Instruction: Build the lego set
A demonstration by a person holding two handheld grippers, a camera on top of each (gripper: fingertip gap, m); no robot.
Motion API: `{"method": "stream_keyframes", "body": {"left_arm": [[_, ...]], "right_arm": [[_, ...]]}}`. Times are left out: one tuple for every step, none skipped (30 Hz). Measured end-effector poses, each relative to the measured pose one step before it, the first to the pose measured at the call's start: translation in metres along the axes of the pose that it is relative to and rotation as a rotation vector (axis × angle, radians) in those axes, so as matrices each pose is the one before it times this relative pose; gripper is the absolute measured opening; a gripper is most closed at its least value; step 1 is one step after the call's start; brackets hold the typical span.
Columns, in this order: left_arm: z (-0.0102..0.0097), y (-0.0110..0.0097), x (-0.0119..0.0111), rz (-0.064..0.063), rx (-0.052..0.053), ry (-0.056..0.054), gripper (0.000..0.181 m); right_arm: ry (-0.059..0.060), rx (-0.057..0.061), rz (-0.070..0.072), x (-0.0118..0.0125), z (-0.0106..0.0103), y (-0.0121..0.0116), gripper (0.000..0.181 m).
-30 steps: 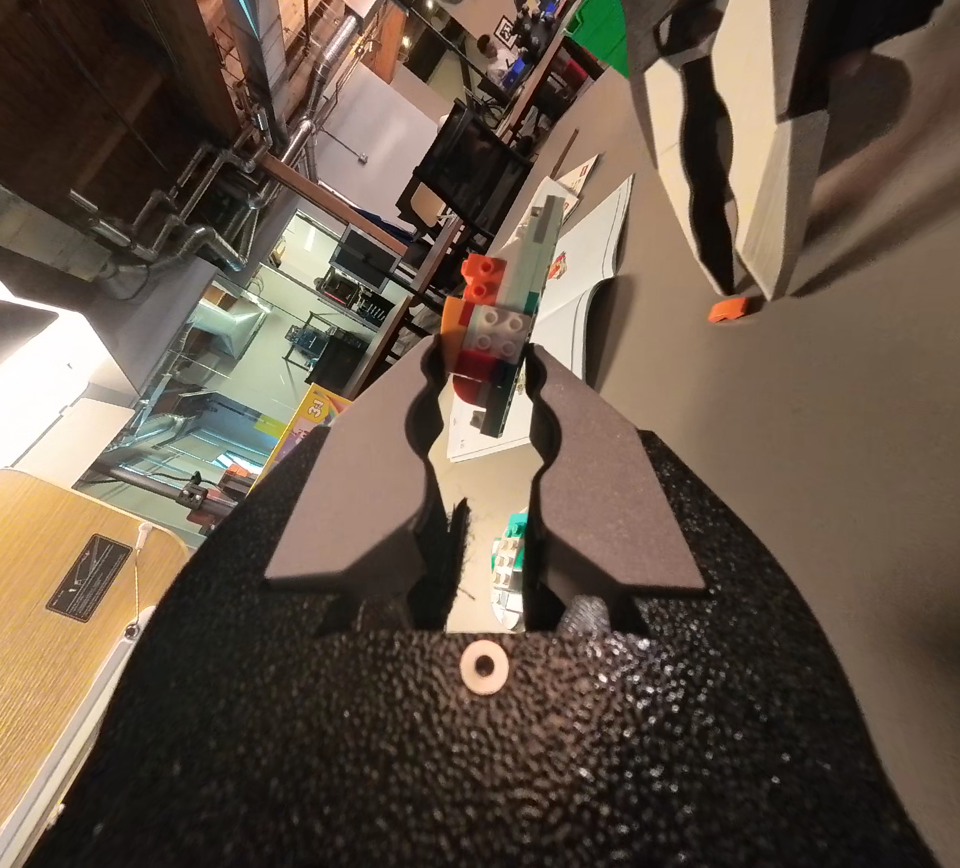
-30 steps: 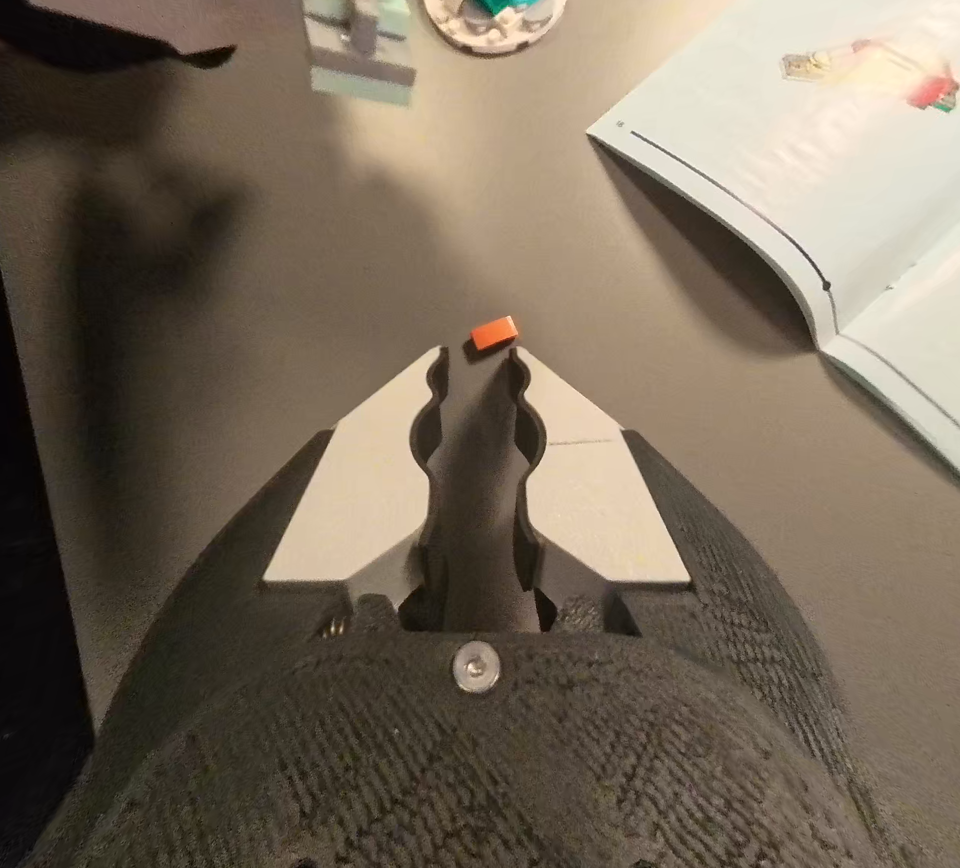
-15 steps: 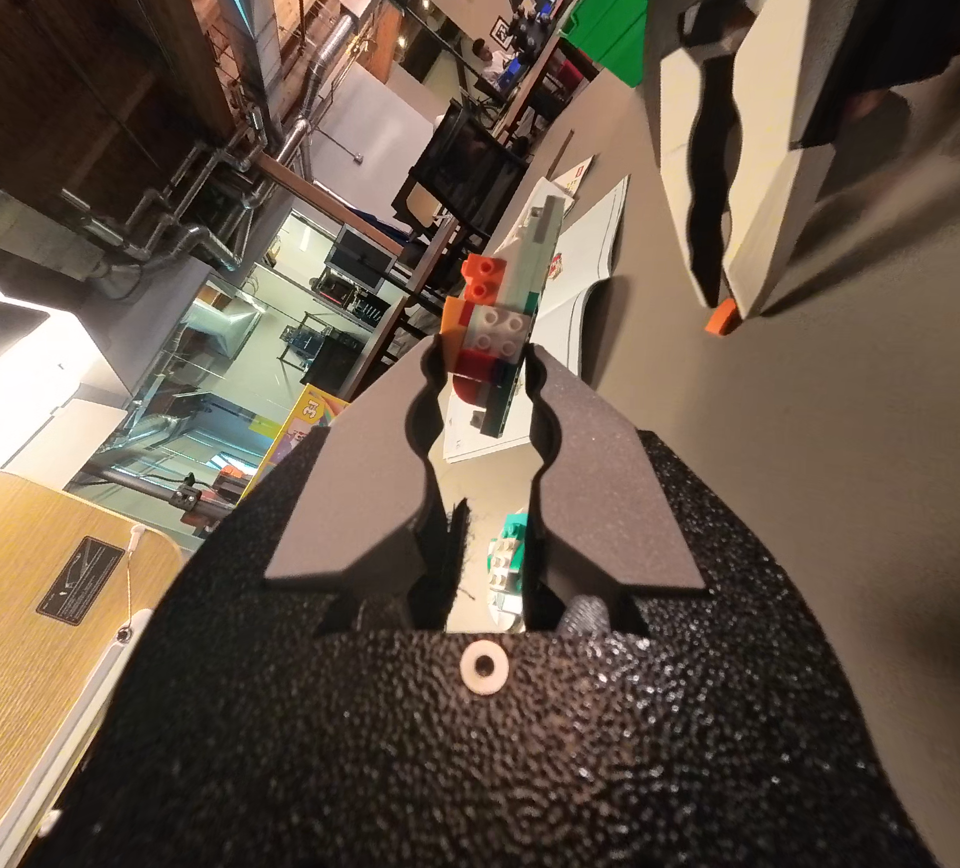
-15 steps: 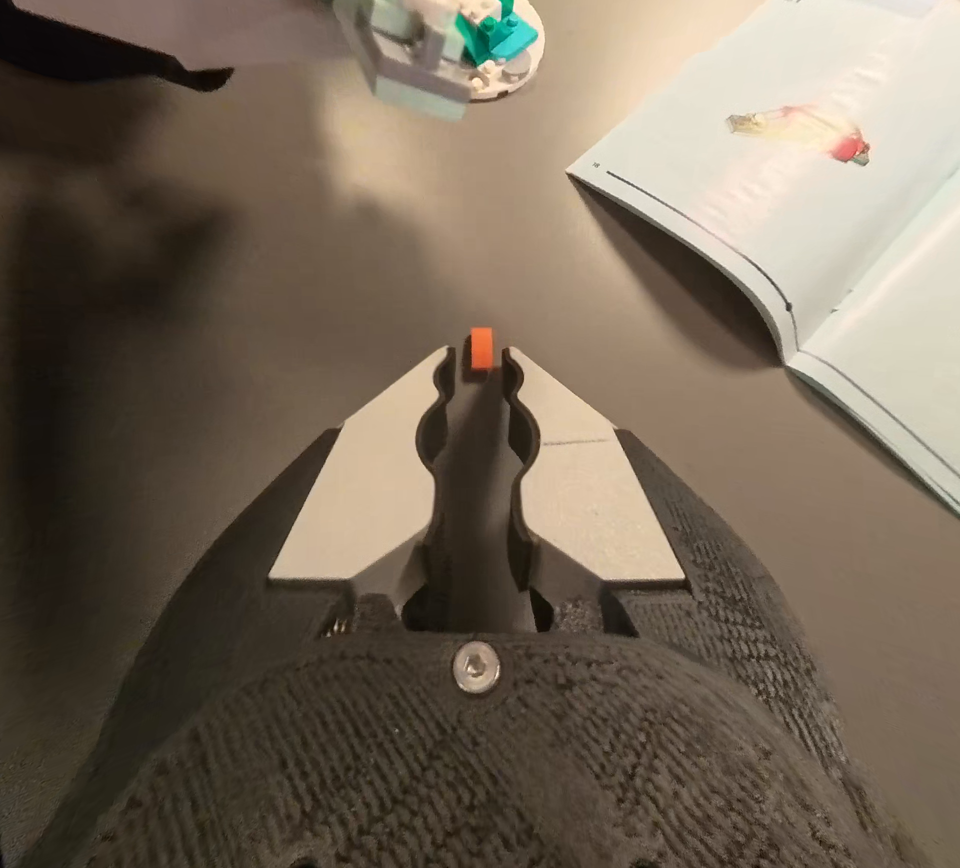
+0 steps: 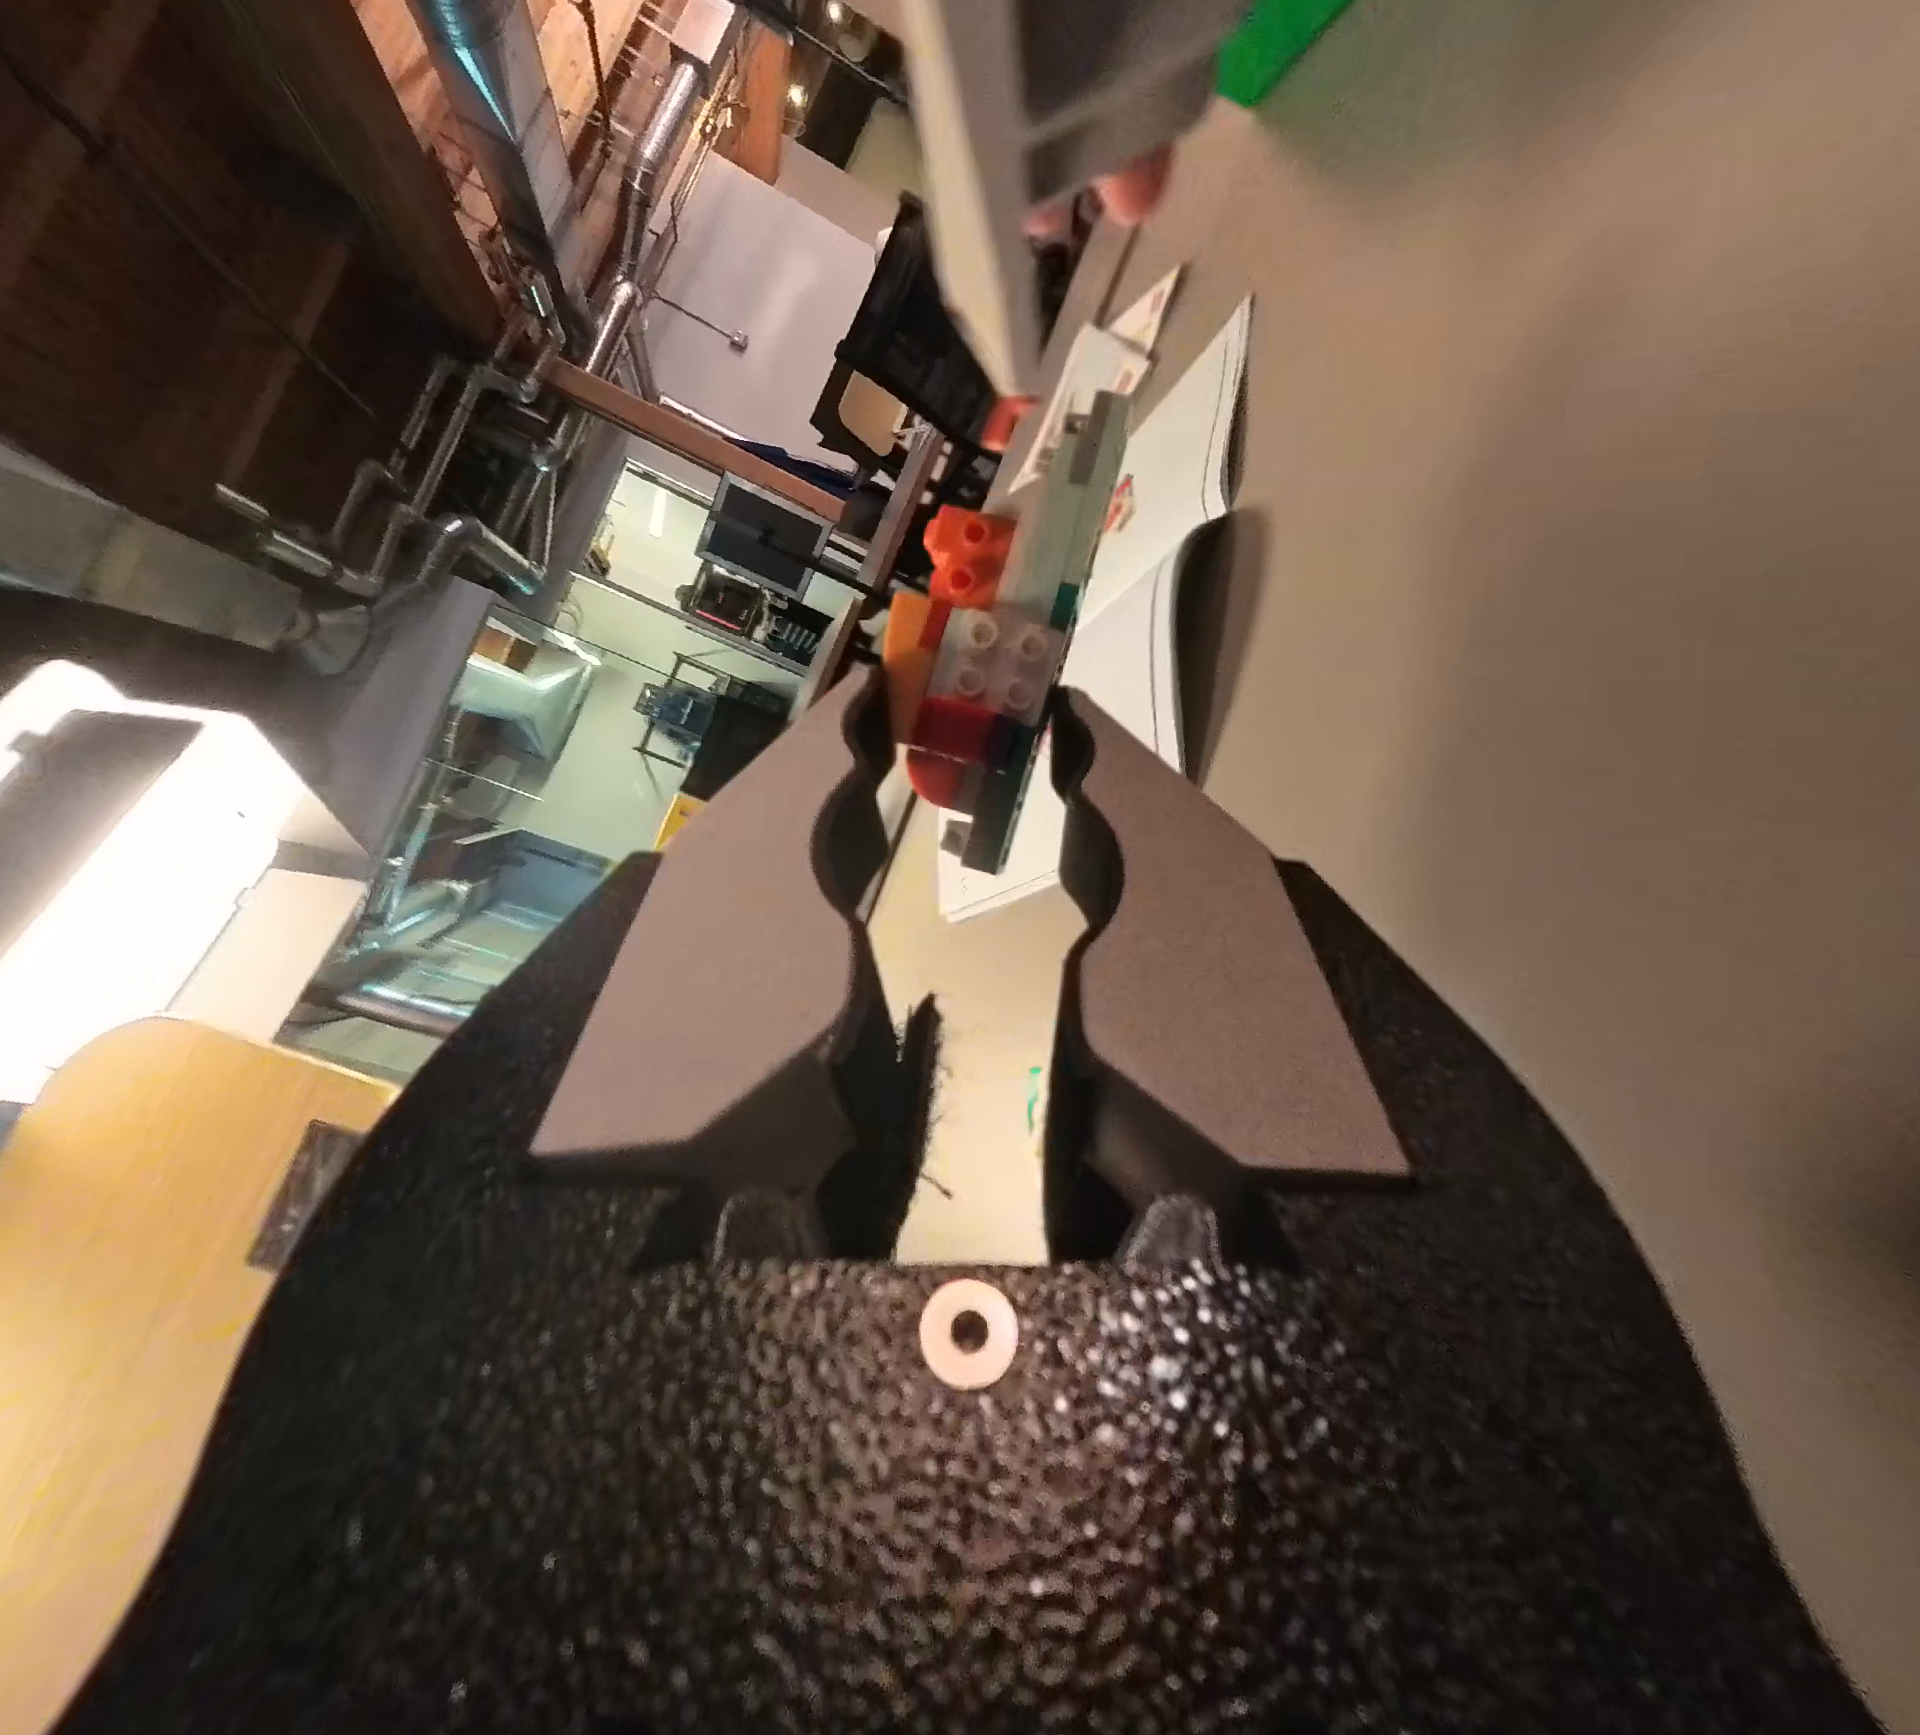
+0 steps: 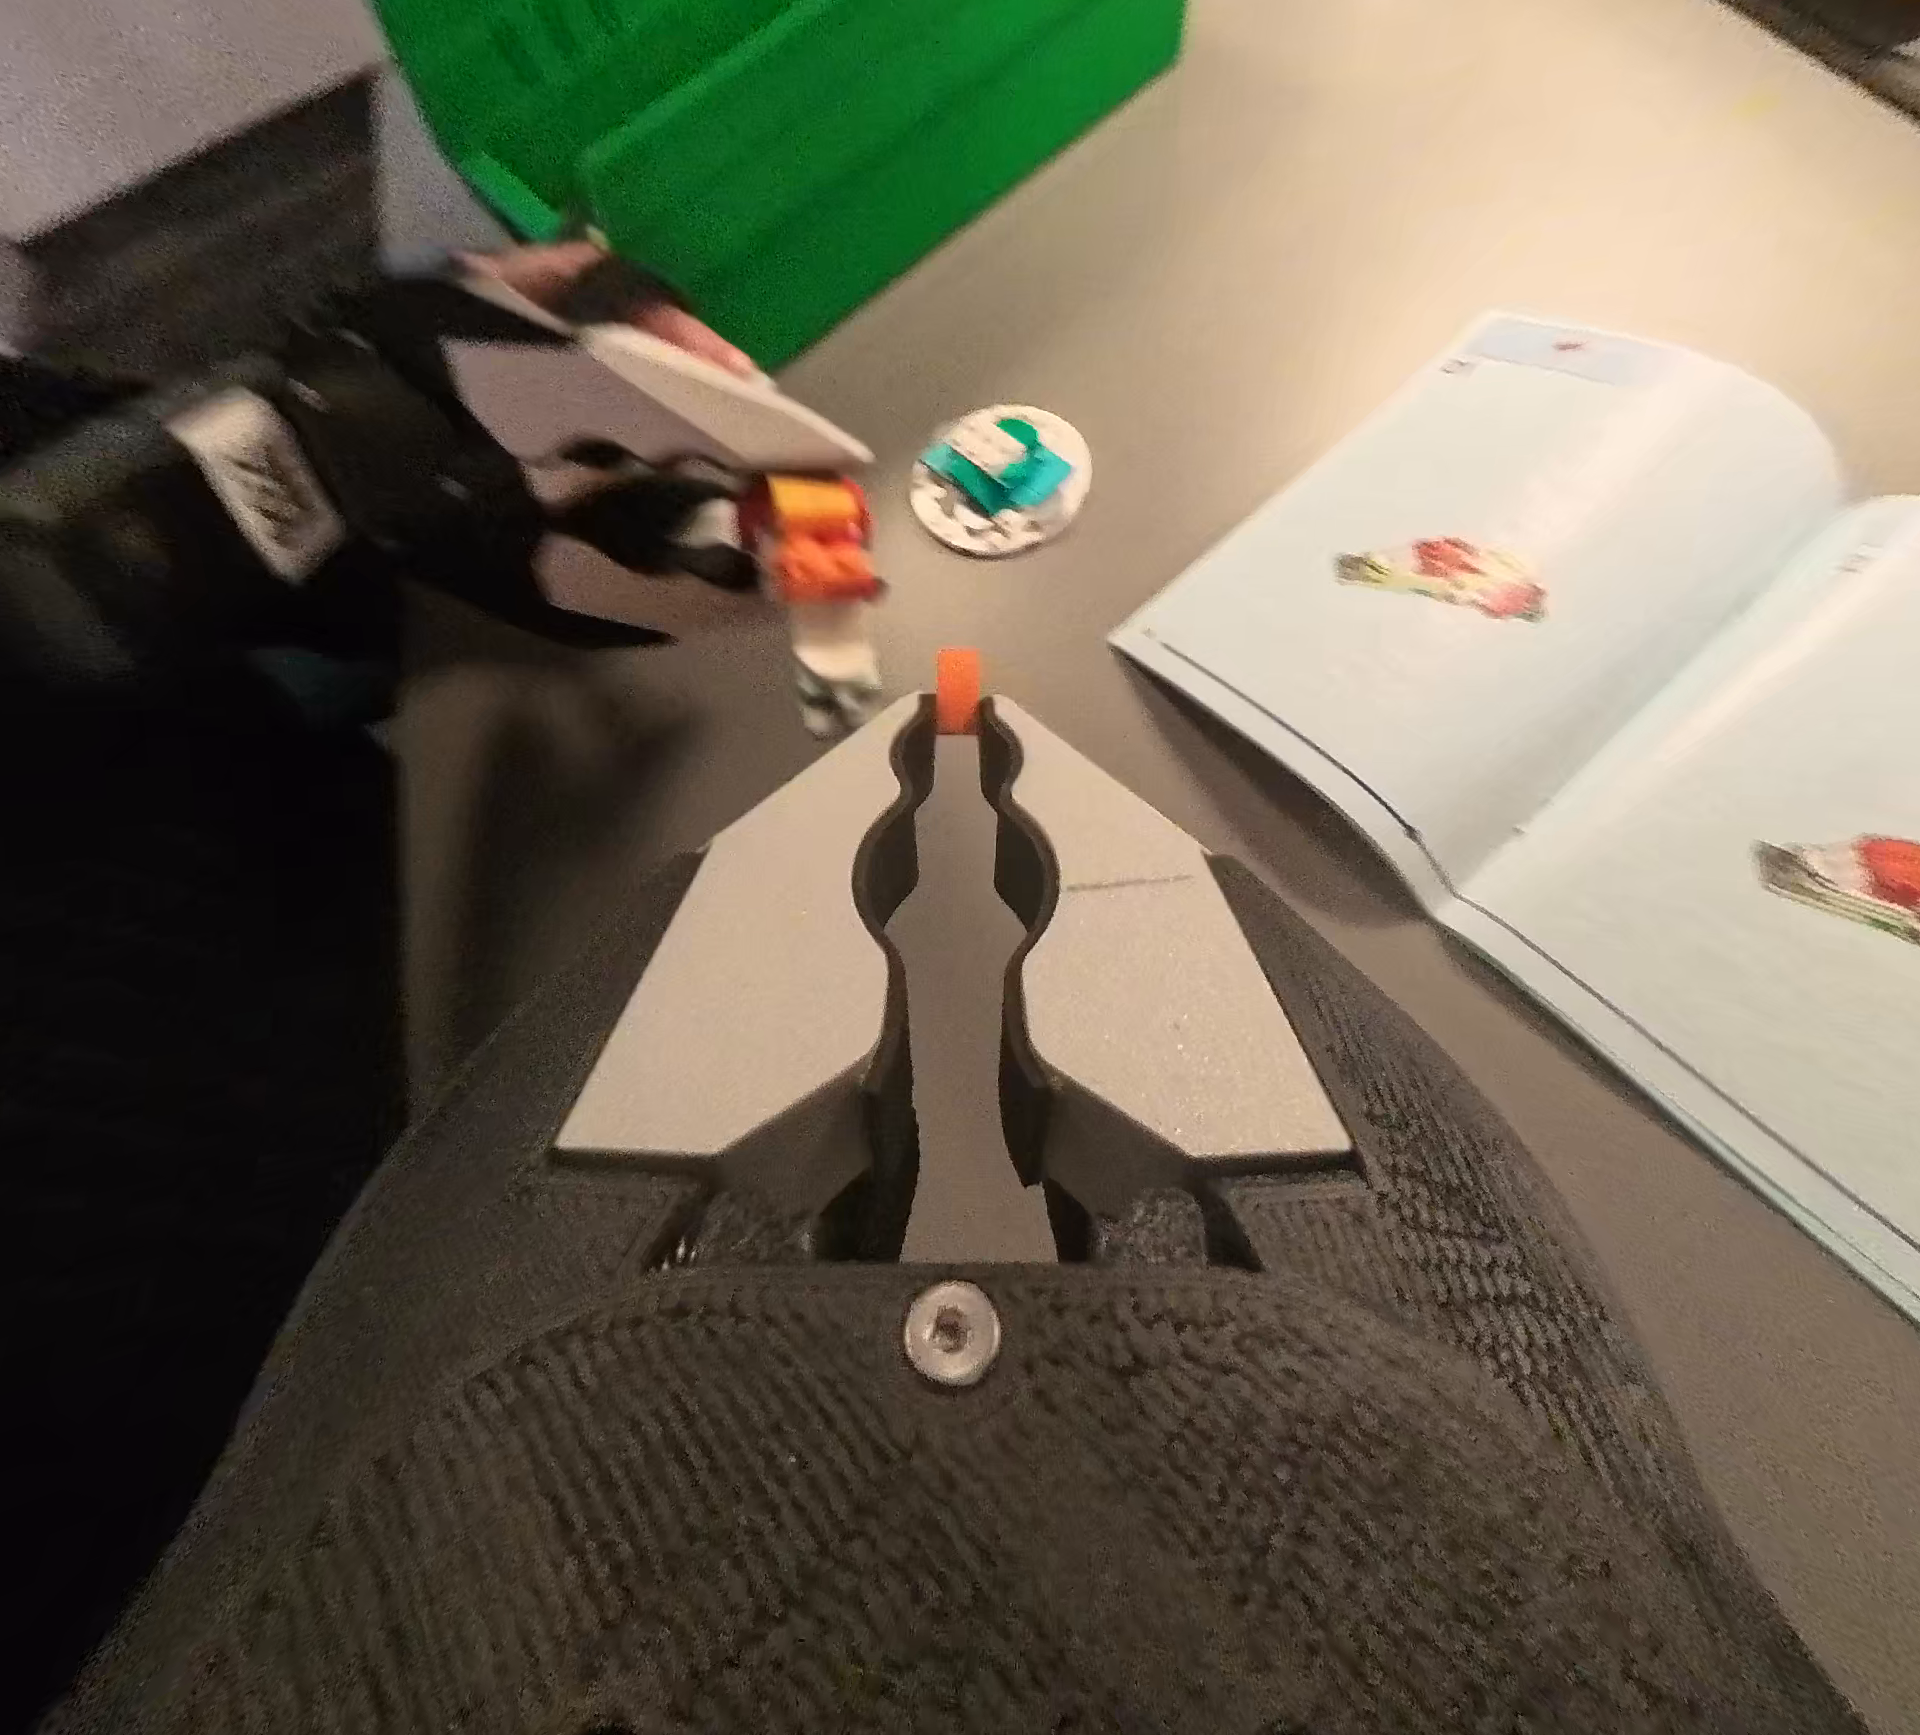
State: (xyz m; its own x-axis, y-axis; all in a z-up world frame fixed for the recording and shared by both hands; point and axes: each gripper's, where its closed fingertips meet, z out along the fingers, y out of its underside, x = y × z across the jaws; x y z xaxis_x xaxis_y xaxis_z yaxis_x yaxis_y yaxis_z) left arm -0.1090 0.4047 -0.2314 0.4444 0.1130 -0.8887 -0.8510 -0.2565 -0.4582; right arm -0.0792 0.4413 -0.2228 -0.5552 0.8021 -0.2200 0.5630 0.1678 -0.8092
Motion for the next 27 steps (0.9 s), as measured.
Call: {"method": "stream_keyframes", "body": {"left_arm": [[0.00026, -0.00077, 0.00248, 0.0205, 0.0046, 0.0074, 0.028], [-0.00047, -0.0026, 0.00178, 0.0091, 0.0134, 0.0056, 0.027], [-0.00064, -0.00337, 0.00165, 0.0034, 0.0176, 0.0077, 0.027], [-0.00056, -0.00263, 0.00097, 0.003, 0.0132, 0.0039, 0.027], [-0.0004, -0.00153, 0.00013, 0.0067, 0.0062, -0.0013, 0.027], [-0.0002, -0.00114, 0.00024, 0.0081, 0.0052, 0.0004, 0.028], [-0.0003, -0.00102, 0.00032, 0.0059, 0.0048, 0.0009, 0.028], [-0.00029, -0.001, -0.00001, 0.0032, 0.0036, -0.0009, 0.027], [-0.00044, -0.00131, -0.00038, 0.0027, 0.0056, -0.0023, 0.027], [-0.00049, -0.00131, -0.00064, 0.0023, 0.006, -0.0034, 0.027], [-0.00033, -0.00096, -0.0005, 0.0012, 0.0037, -0.0028, 0.027], [-0.00029, -0.00065, -0.00042, 0.0007, 0.0023, -0.0013, 0.027], [-0.00012, -0.00055, -0.00022, 0.0011, 0.002, -0.0011, 0.027], [-0.00017, -0.00032, -0.00018, 0.0013, 0.001, -0.0004, 0.027], [-0.00015, -0.00032, -0.00003, 0.0011, 0.0013, -0.0001, 0.027], [-0.00025, -0.00058, -0.00009, 0.0007, 0.0017, -0.0006, 0.027], [-0.00022, -0.0007, 0.00011, 0.002, 0.0025, -0.0001, 0.027], [-0.00012, -0.00038, 0.00029, 0.0022, 0.0008, 0.0008, 0.027], [0.00007, 0.00023, 0.0005, 0.0028, -0.0014, 0.0019, 0.027], [0.00019, 0.0009, 0.00059, 0.0024, -0.0036, 0.0027, 0.027], [0.00039, 0.00156, 0.00094, 0.0024, -0.0061, 0.0062, 0.028], [0.0005, 0.00247, 0.00097, 0.002, -0.011, 0.0062, 0.028], [0.00047, 0.0032, 0.00052, 0.0052, -0.0148, 0.0037, 0.028], [0.00044, 0.00301, -0.00021, 0.0093, -0.0138, -0.0003, 0.028], [0.00018, 0.00244, -0.00049, 0.0063, -0.0106, -0.002, 0.028], [0.00003, 0.0013, -0.00051, -0.001, -0.005, -0.0008, 0.027], [-0.00008, 0.00044, -0.00037, -0.0078, -0.0015, 0.001, 0.027]], "right_arm": [[-0.0514, 0.005, 0.0287, -0.00727, 0.00031, -0.00582, 0.006], [-0.0514, -0.0078, 0.0305, -0.0073, 0.00187, -0.00285, 0.006], [-0.0427, -0.0135, 0.023, -0.00599, 0.00291, -0.00112, 0.006], [-0.0255, -0.0112, 0.0135, -0.00375, 0.00294, -0.00069, 0.006], [-0.017, -0.0116, 0.0059, -0.00283, 0.00281, -0.0003, 0.006], [-0.0125, -0.0105, 0.0014, -0.00238, 0.00221, -0.00041, 0.006], [-0.0098, -0.0105, -0.0005, -0.0022, 0.00186, -0.00041, 0.006], [-0.0084, -0.0107, -0.001, -0.00183, 0.0014, -0.00029, 0.006], [-0.0026, -0.0089, -0.0018, -0.00094, 0.001, -0.00047, 0.006], [0.0022, -0.0129, -0.0054, -0.00022, 0.00081, 0.00025, 0.006], [0.0078, -0.0148, -0.0096, 0.00054, 0.00054, 0.00073, 0.006], [0.0086, -0.0159, -0.0121, 0.00051, 0.00045, 0.00101, 0.006], [0.0061, -0.0156, -0.0098, 0.00005, 0.00039, 0.00108, 0.006], [0.0014, -0.012, -0.0069, -0.00064, 0.00014, 0.00072, 0.006], [0.001, -0.0074, -0.0038, -0.0005, 0.00015, 0.0001, 0.006], [0.0031, -0.0064, -0.0032, -0.00012, -0.00004, 0.0001, 0.006], [0.0017, -0.0067, -0.0033, 0.00001, 0.00002, 0.00032, 0.006], [0.0012, -0.0058, -0.0025, -0.00004, 0.00009, 0.00043, 0.006], [0.0029, -0.0045, -0.0045, 0.00017, -0.00007, 0.0004, 0.006], [0.0067, 0.0015, -0.0089, 0.00084, -0.00088, -0.00013, 0.006], [0.0183, 0.0119, -0.0087, 0.00282, -0.00246, -0.00077, 0.006], [0.0353, 0.0237, -0.003, 0.00638, -0.00403, -0.00089, 0.006], [0.0486, 0.0163, -0.0002, 0.00966, -0.0046, 0.00272, 0.006], [0.0727, -0.0153, -0.0086, 0.01413, -0.0034, 0.01026, 0.006], [0.0745, -0.0364, -0.0141, 0.01433, -0.00066, 0.01654, 0.006], [0.0525, -0.0434, -0.0002, 0.01011, 0.00271, 0.01933, 0.006], [0.0326, -0.0405, 0.0075, 0.00605, 0.00499, 0.01921, 0.006]]}}
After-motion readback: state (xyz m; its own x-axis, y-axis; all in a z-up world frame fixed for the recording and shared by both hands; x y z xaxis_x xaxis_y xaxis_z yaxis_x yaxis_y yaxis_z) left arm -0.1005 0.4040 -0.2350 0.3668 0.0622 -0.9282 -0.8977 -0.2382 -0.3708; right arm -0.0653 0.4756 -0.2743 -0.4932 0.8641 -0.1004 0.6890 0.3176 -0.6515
